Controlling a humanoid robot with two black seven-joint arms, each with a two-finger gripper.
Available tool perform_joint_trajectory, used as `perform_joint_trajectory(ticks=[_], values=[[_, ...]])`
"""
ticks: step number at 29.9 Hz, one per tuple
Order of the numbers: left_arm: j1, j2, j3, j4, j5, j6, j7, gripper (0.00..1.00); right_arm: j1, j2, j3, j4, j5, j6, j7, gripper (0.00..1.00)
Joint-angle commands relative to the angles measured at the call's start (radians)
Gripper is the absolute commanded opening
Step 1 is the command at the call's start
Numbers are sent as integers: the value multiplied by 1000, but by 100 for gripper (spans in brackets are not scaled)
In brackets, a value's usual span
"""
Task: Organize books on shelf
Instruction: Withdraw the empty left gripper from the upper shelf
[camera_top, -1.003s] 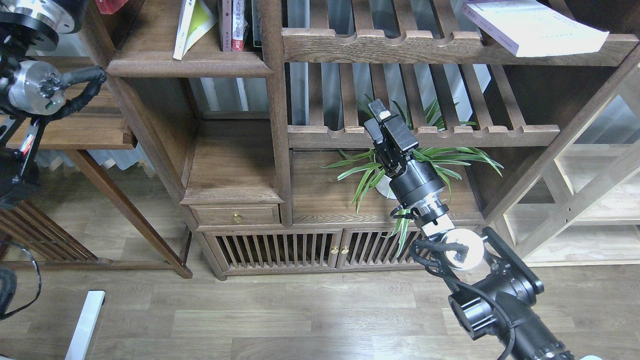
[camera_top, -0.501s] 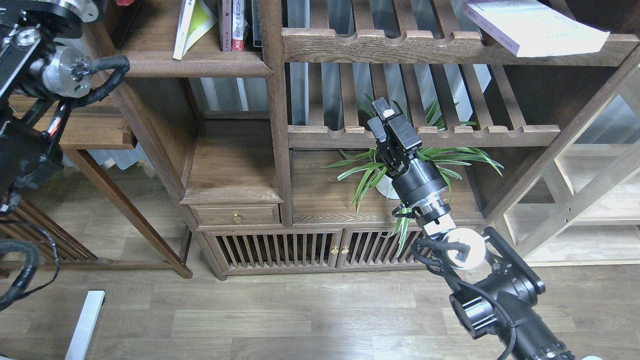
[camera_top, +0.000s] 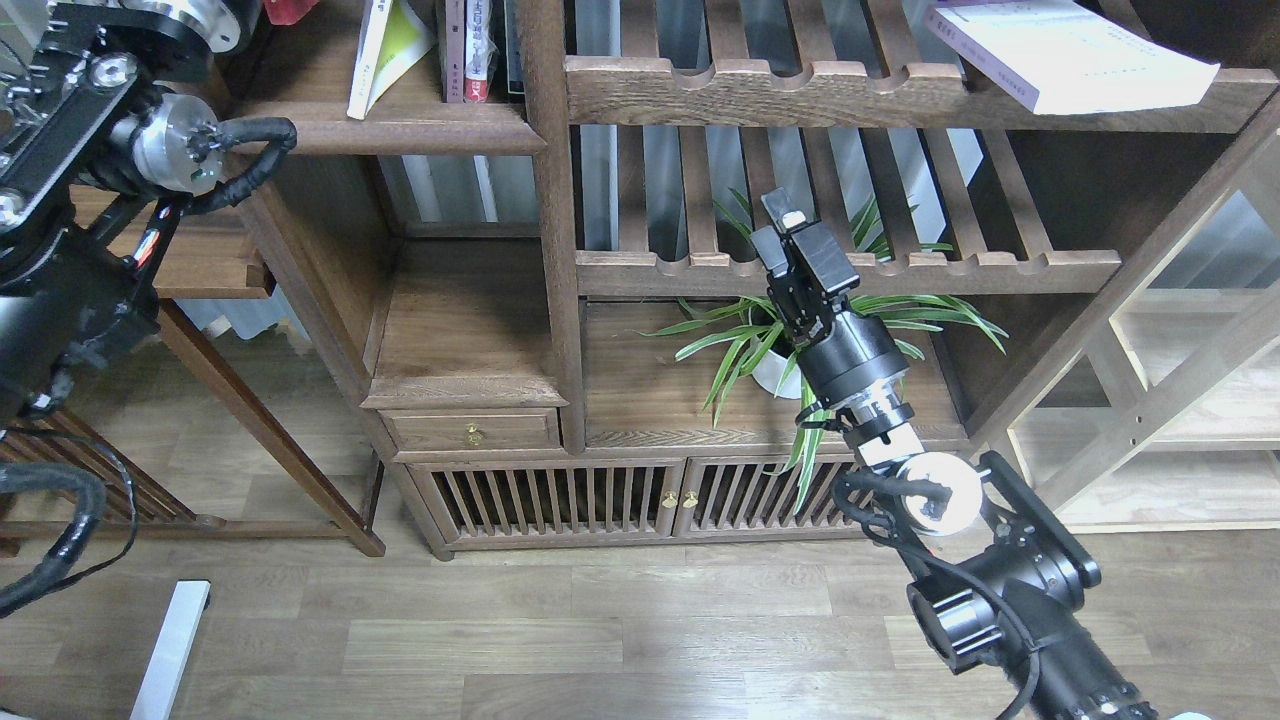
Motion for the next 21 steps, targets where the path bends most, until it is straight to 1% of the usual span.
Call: perform_joint_trajectory(ticks=[1, 5, 9, 13, 15, 21], values=[[-3, -2, 9, 12, -5, 1, 0, 14, 0, 0, 5, 0, 0, 0, -1, 76], [-3, -8, 9, 27, -5, 1, 0, 16, -2, -3, 8, 0, 0, 0, -1, 76], [-1, -10, 12, 50, -5, 1, -3, 16, -2, -12, 10, 0, 1, 0, -1, 76], [-1, -28, 29, 75, -5, 10, -44, 13, -2, -14, 8, 0, 6, 0, -1, 76], [-2, -39, 31, 93, -5, 12, -56, 14, -2, -14, 8, 0, 6, 0, -1, 76], [-1, -53, 50, 121, -6, 9, -67, 14, -3, -14, 8, 0, 6, 0, -1, 76]])
